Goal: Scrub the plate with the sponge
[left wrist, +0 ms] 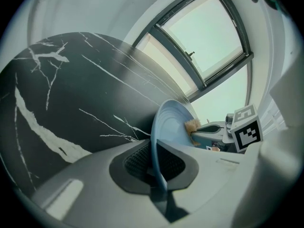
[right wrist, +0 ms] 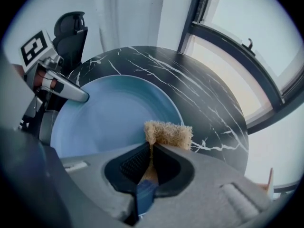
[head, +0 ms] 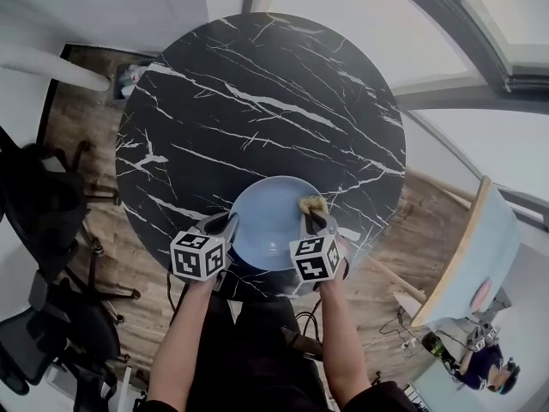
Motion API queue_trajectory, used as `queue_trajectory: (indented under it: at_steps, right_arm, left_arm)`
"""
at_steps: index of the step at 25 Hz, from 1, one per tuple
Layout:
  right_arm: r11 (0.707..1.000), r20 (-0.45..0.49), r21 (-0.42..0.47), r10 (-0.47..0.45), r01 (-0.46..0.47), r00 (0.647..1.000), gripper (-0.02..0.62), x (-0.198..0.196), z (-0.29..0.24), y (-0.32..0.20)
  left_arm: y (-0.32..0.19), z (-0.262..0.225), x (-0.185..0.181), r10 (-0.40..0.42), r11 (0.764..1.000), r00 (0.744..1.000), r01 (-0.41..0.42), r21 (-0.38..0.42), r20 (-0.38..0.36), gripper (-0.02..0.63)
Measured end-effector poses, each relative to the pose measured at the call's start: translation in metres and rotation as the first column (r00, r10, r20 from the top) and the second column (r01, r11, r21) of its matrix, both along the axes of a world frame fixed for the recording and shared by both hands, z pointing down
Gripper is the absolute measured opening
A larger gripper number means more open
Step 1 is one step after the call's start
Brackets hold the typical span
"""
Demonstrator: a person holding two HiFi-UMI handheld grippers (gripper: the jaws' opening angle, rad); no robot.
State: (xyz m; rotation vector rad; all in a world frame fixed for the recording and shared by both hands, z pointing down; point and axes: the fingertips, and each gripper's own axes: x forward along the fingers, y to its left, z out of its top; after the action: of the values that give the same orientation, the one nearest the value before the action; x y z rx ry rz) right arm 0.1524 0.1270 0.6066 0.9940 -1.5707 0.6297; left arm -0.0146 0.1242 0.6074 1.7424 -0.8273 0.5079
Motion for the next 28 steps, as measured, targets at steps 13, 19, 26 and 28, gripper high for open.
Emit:
queue_trajectory:
  at_steps: [13,19,26,28]
  right_arm:
    - [0.997,0.37,-0.036,0.07,-0.061,0.926,0.022,-0.083,-0.032,0.036]
    - [0.985,0.411,-0.146,-0.021,0.088,0.912,0.021,-0.133,-0.022,0.076]
    - [0.972,0.4,-0.163,-0.092,0.17,0.912,0.021,-0.157,-0.007,0.089]
    - [0.972,0.392,-0.157,-0.1,0.174,0.915,0.021,-0.155,-0.004,0.089]
  left_arm:
    - [0.0,0.0,-0.001,-0.034,0.999,0.999,0.034,-0.002,0.005,0.018]
    - [0.001,0.001,-0.001,-0.048,0.999,0.999,0.048,0.002,0.006,0.018]
    - [0.0,0.001,-0.002,-0.049,0.999,0.999,0.048,0.005,0.002,0.018]
    - [0.001,0.001,-0.001,-0.036,0.999,0.999,0.036,0.007,0.005,0.017]
